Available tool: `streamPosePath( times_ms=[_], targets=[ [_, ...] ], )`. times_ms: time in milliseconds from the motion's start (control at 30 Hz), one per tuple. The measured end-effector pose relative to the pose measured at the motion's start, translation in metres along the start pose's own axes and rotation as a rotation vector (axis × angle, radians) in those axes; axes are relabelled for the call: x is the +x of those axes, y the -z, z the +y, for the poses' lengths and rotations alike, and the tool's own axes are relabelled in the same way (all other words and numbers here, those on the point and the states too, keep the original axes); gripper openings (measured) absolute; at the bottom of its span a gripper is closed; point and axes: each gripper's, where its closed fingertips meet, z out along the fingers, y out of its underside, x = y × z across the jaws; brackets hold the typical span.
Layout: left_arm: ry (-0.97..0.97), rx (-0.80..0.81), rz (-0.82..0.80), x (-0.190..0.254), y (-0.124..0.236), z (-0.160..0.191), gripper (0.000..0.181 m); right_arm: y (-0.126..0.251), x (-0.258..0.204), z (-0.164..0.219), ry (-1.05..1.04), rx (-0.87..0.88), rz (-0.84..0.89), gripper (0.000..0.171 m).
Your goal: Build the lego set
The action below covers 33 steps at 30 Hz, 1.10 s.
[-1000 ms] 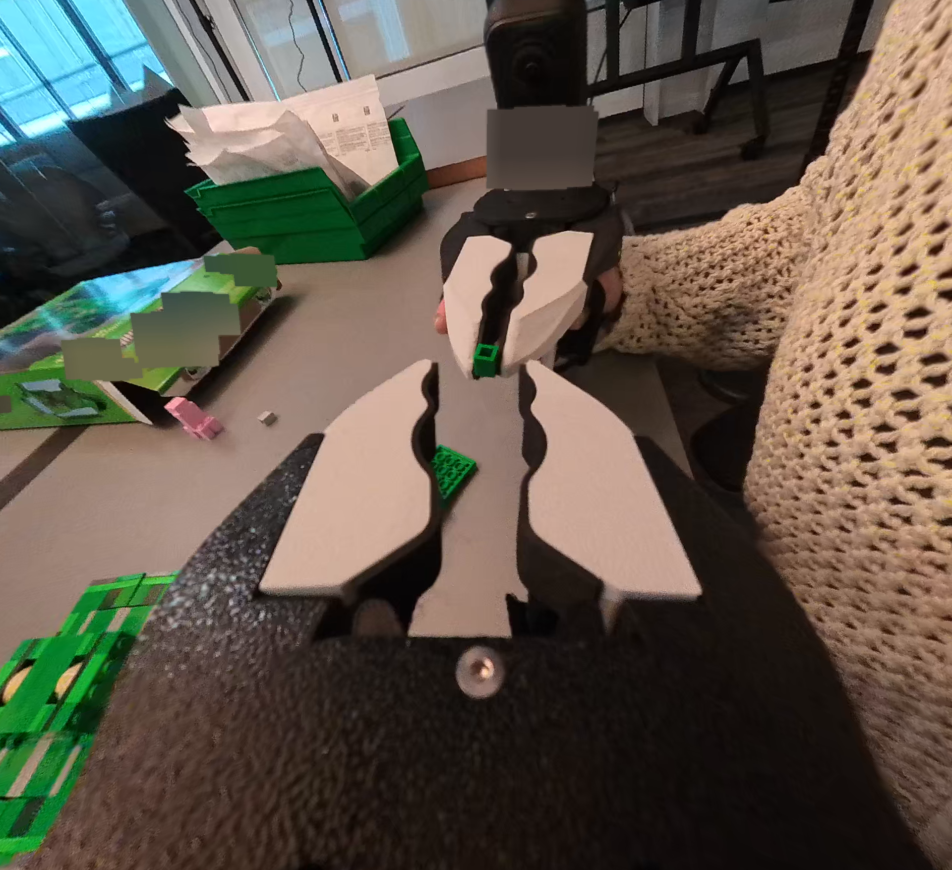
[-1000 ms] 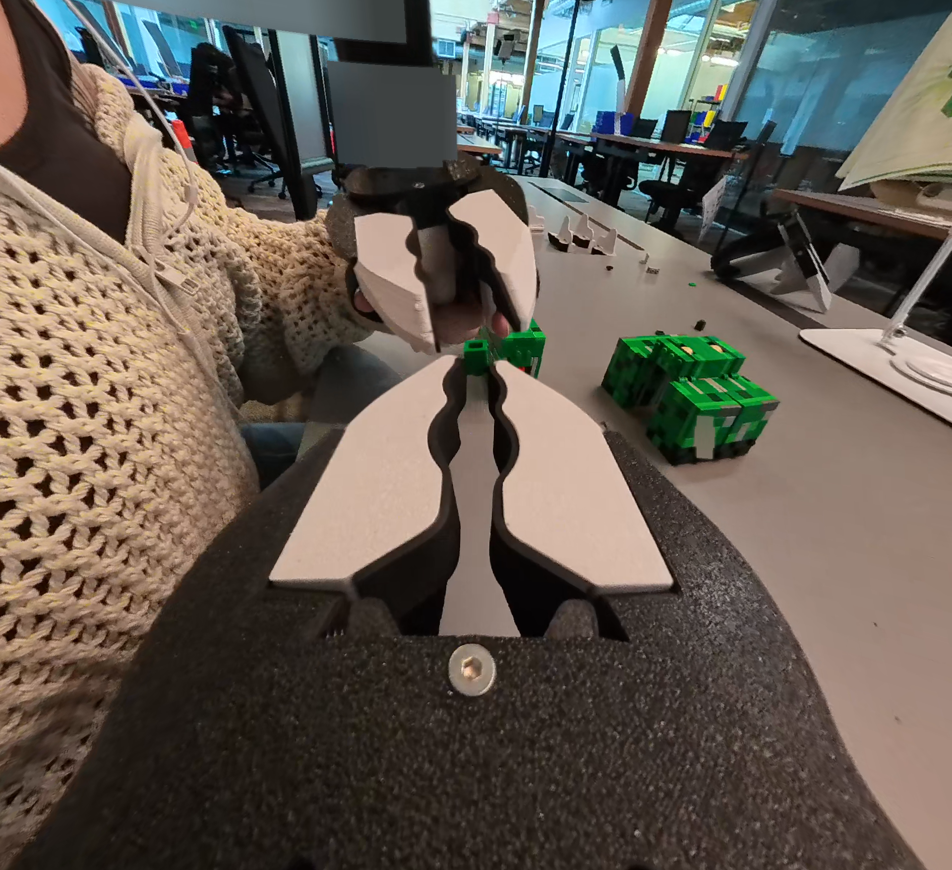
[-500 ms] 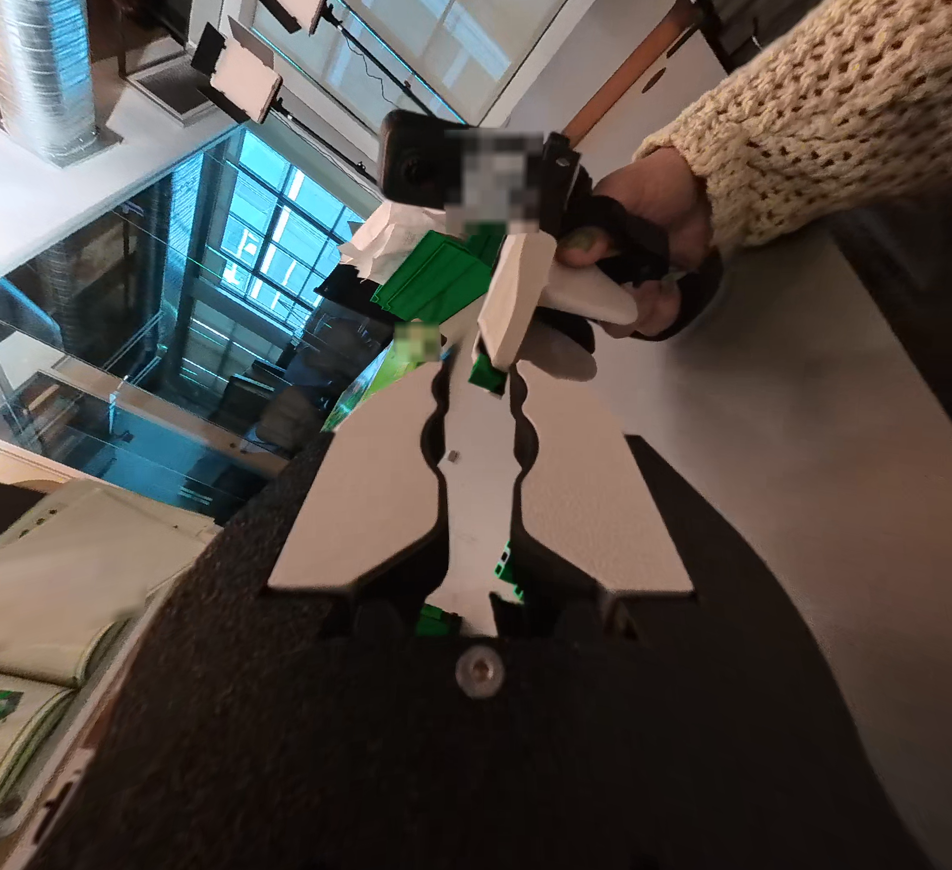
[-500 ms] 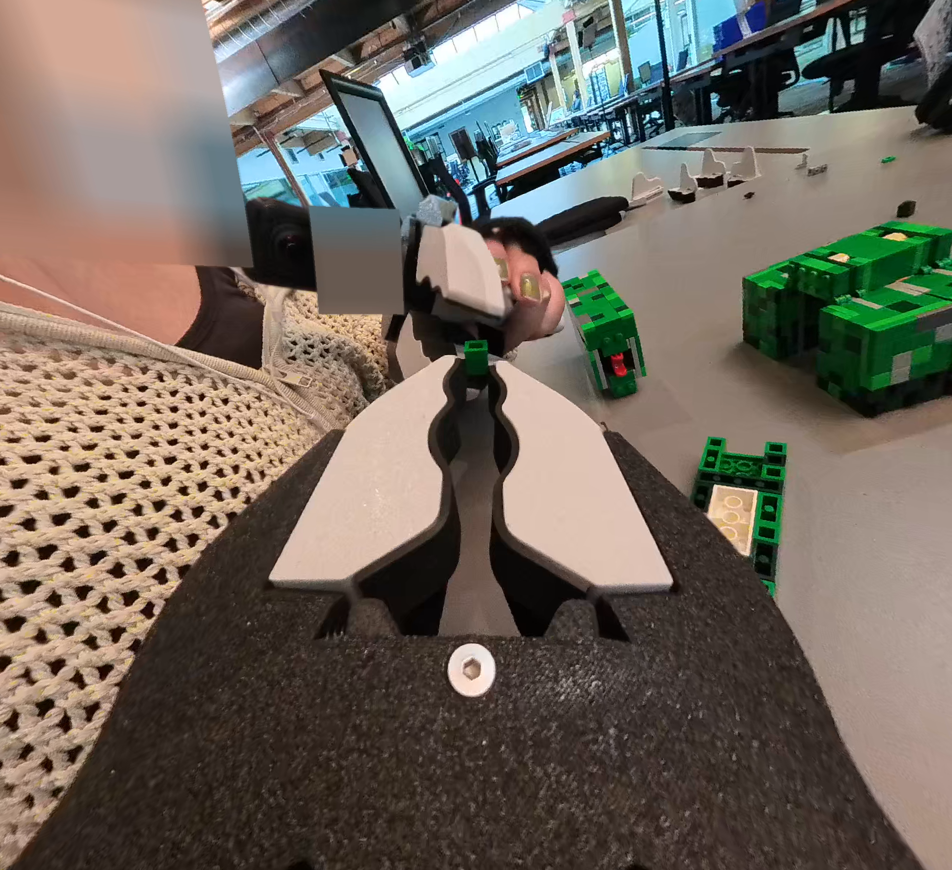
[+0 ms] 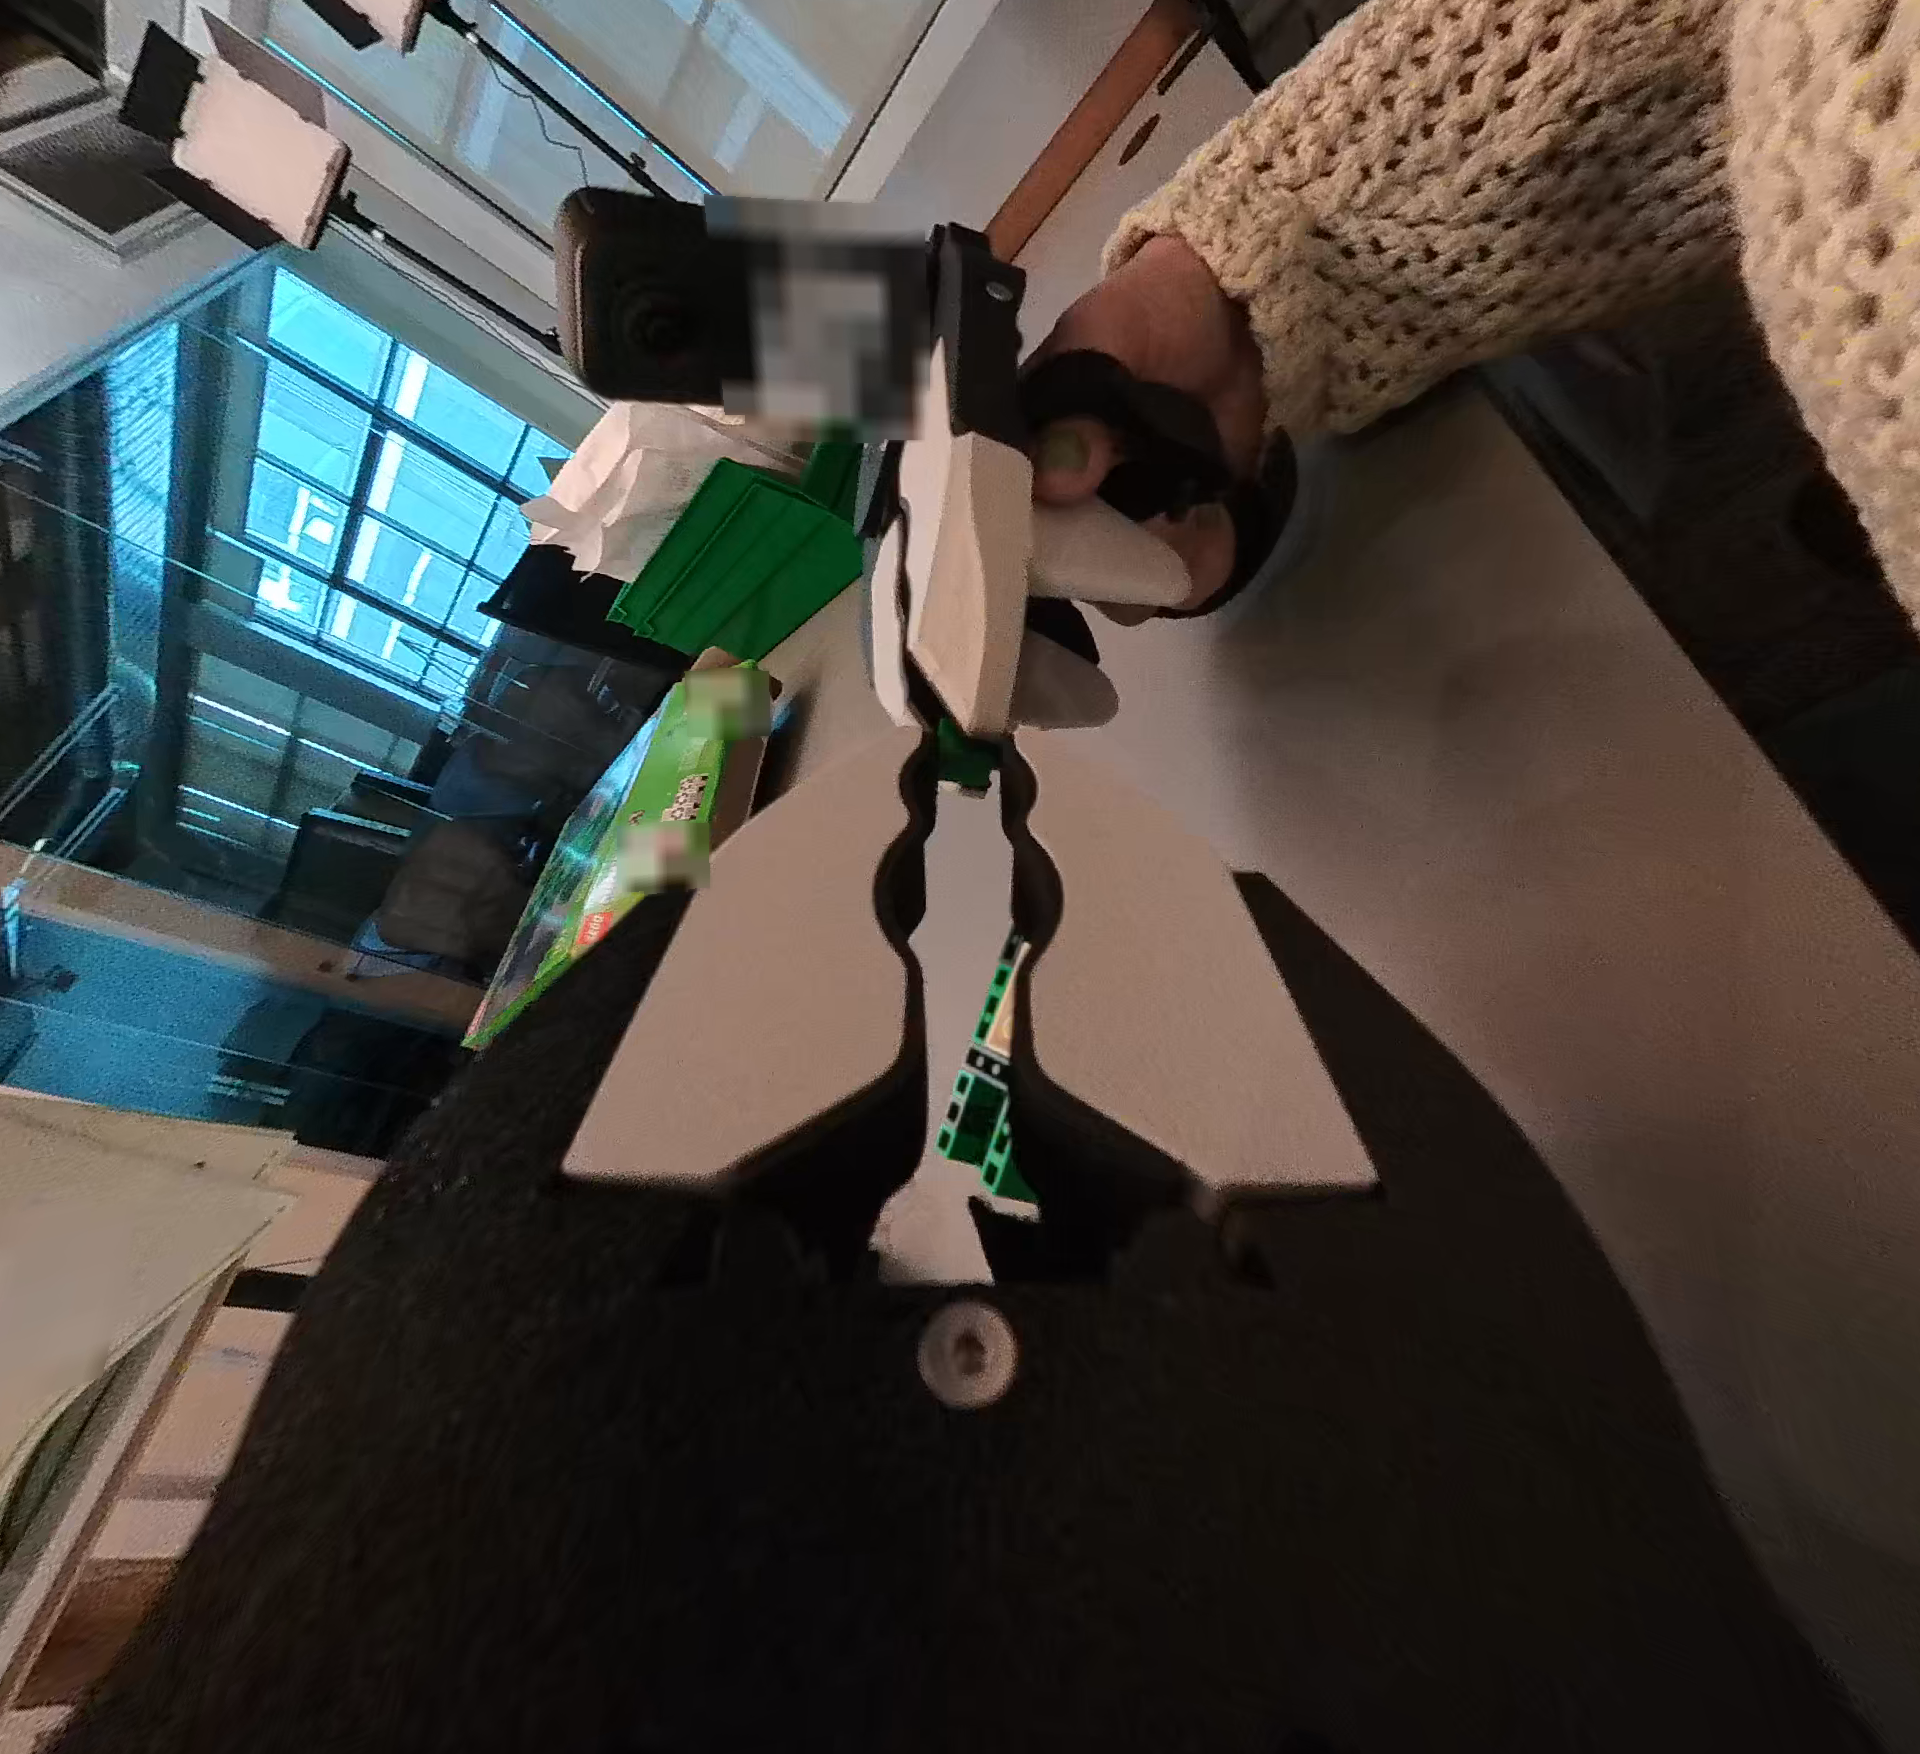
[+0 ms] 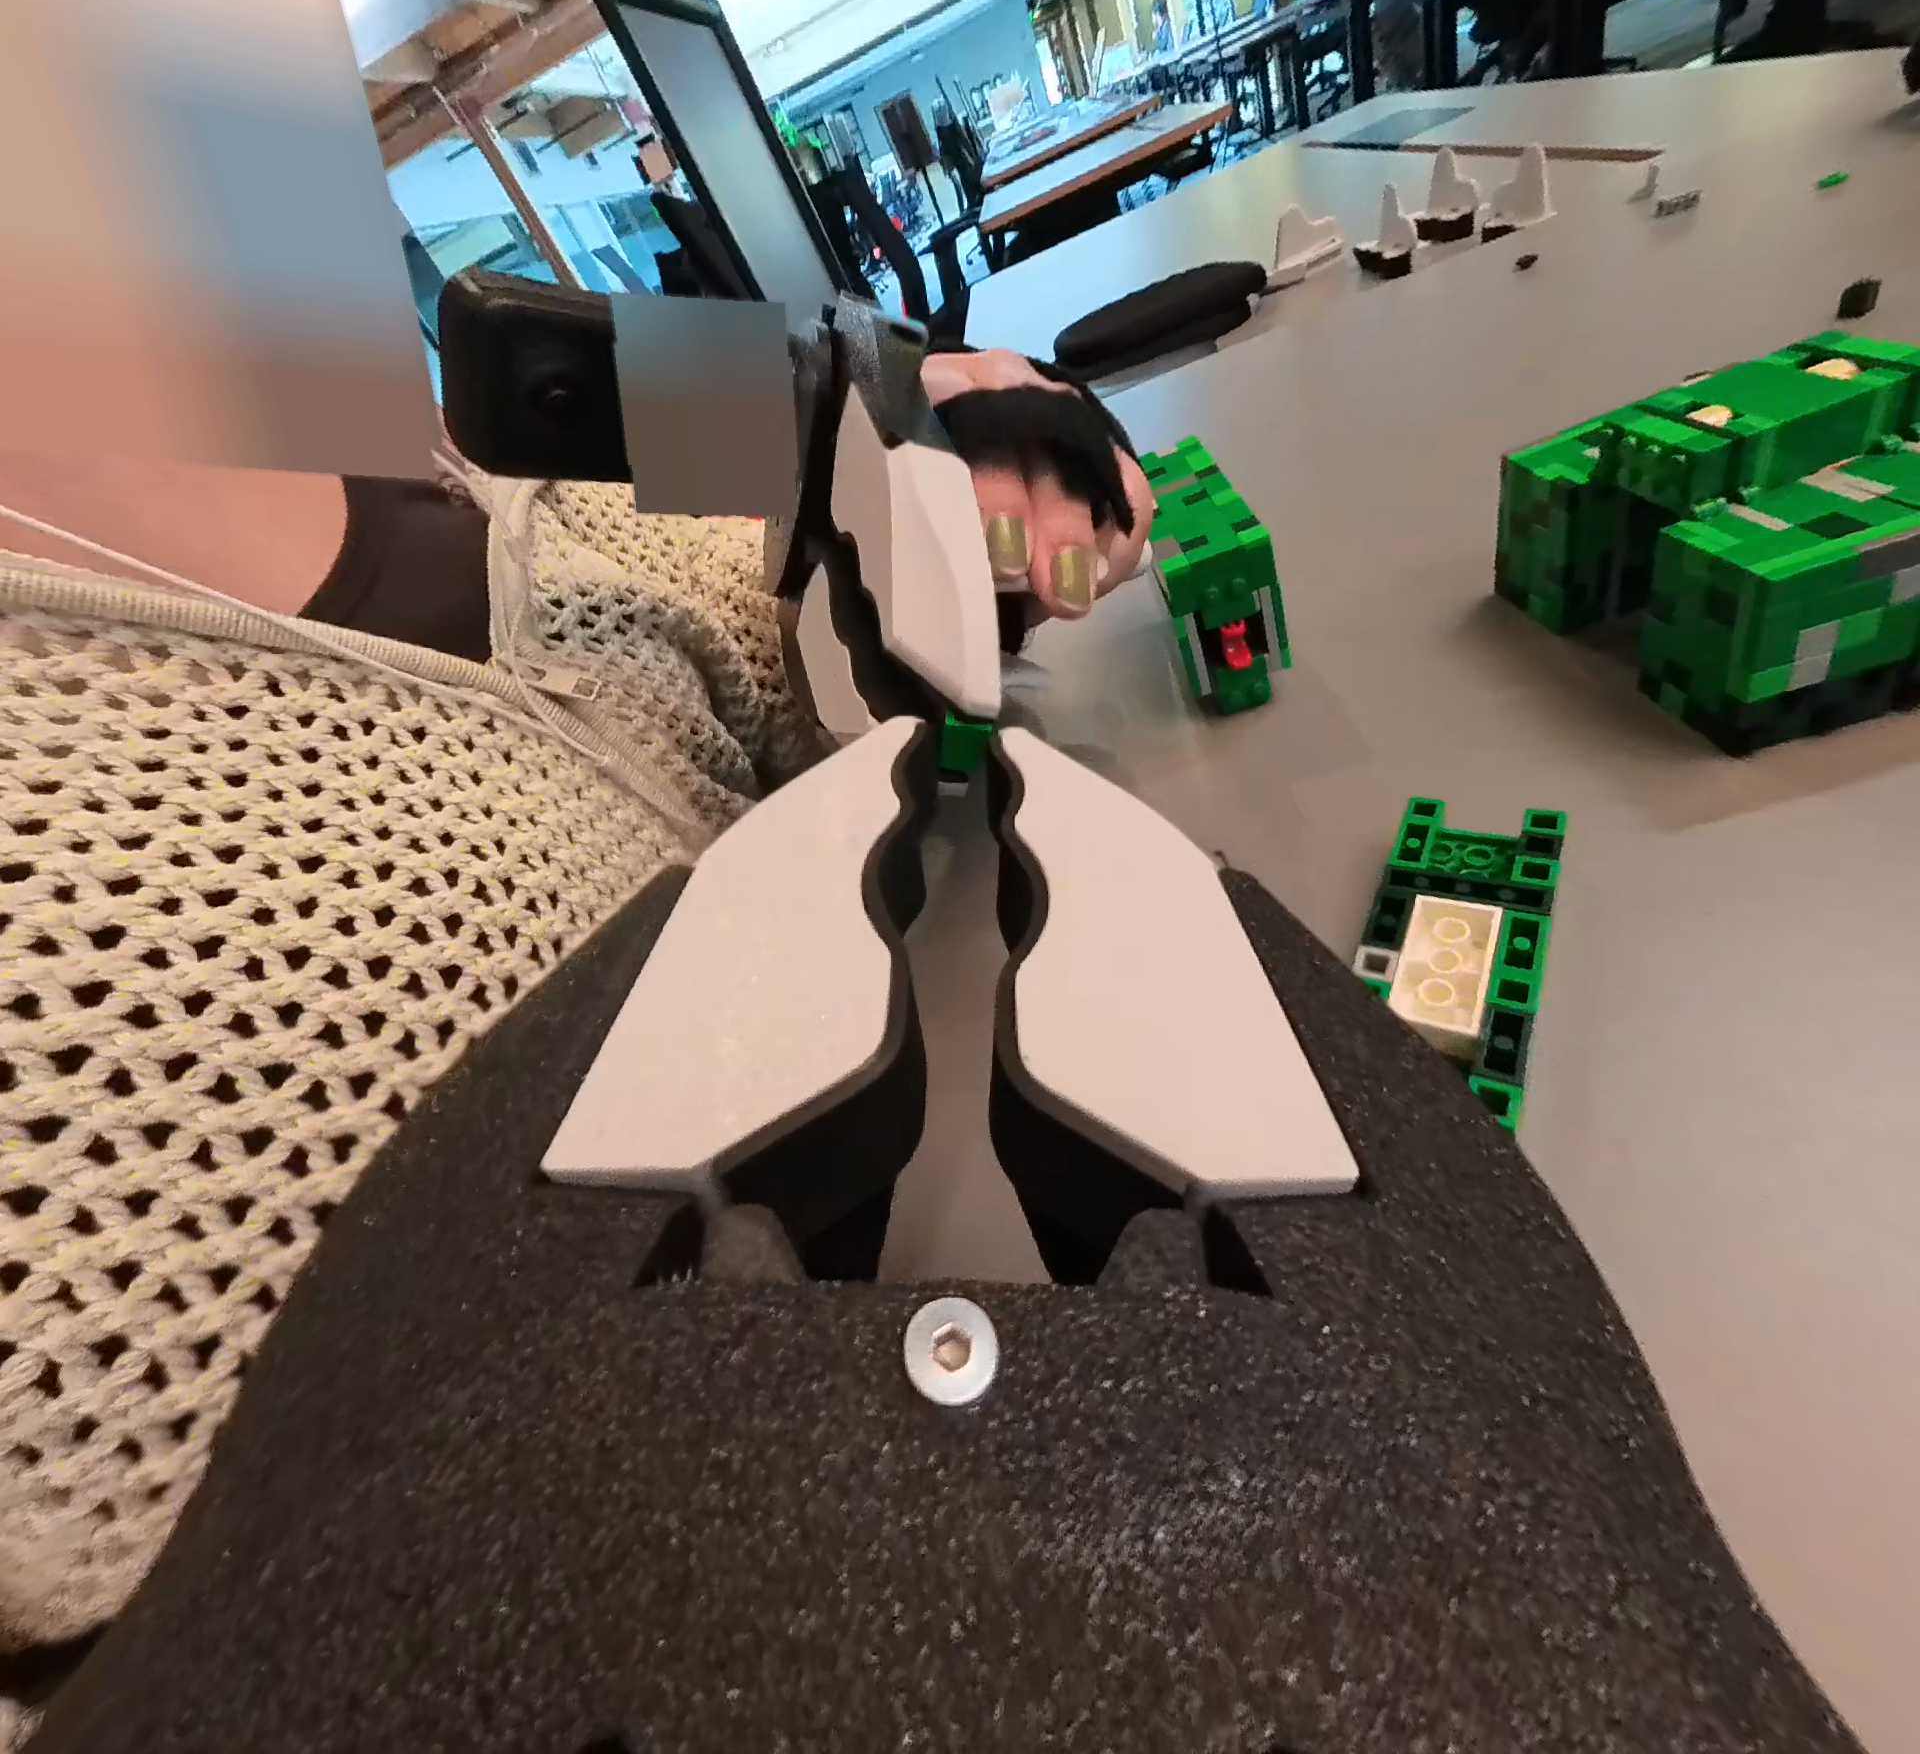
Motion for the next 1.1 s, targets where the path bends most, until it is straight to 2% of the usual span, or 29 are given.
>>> streamPosePath(
  times_ms=[100,133,167,200,367,467,600,733,767,867,967,1100],
  targets=[
    [0.143,-0.04,0.045,0.003,-0.004,0.007,0.013,0.003,0.004,0.004,0.024,-0.033,0.036,0.008],
    [0.213,-0.089,0.052,0.001,-0.007,0.016,0.023,0.006,0.008,0.007,0.043,-0.049,0.065,0.007],
    [0.249,-0.147,0.048,-0.003,-0.008,0.028,0.042,0.011,0.013,0.011,0.059,-0.075,0.106,0.007],
    [0.264,-0.194,0.062,-0.006,-0.009,0.038,0.047,0.017,0.021,0.016,0.074,-0.105,0.162,0.007],
    [0.271,-0.43,0.244,-0.009,-0.019,0.059,0.053,0.04,0.05,0.046,0.141,-0.283,0.356,0.007],
    [0.273,-0.529,0.341,-0.005,-0.025,0.068,0.054,0.042,0.053,0.049,0.163,-0.302,0.38,0.007],
    [0.141,-0.684,0.453,0.0,-0.031,0.091,0.05,0.042,0.053,0.047,0.196,-0.294,0.373,0.007],
    [0.168,-0.834,0.545,0.002,-0.031,0.116,0.042,0.043,0.055,0.047,0.224,-0.306,0.361,0.007],
    [0.194,-0.845,0.567,0.003,-0.03,0.116,0.039,0.044,0.057,0.048,0.234,-0.315,0.361,0.007],
    [0.265,-0.849,0.654,0.013,-0.028,0.107,0.048,0.045,0.062,0.05,0.243,-0.348,0.353,0.007],
    [0.242,-0.909,0.709,0.022,-0.022,0.114,0.054,0.043,0.065,0.054,0.249,-0.385,0.341,0.007],
    [0.226,-0.95,0.706,0.025,-0.022,0.122,0.051,0.037,0.069,0.059,0.28,-0.441,0.346,0.007]
  ],
)
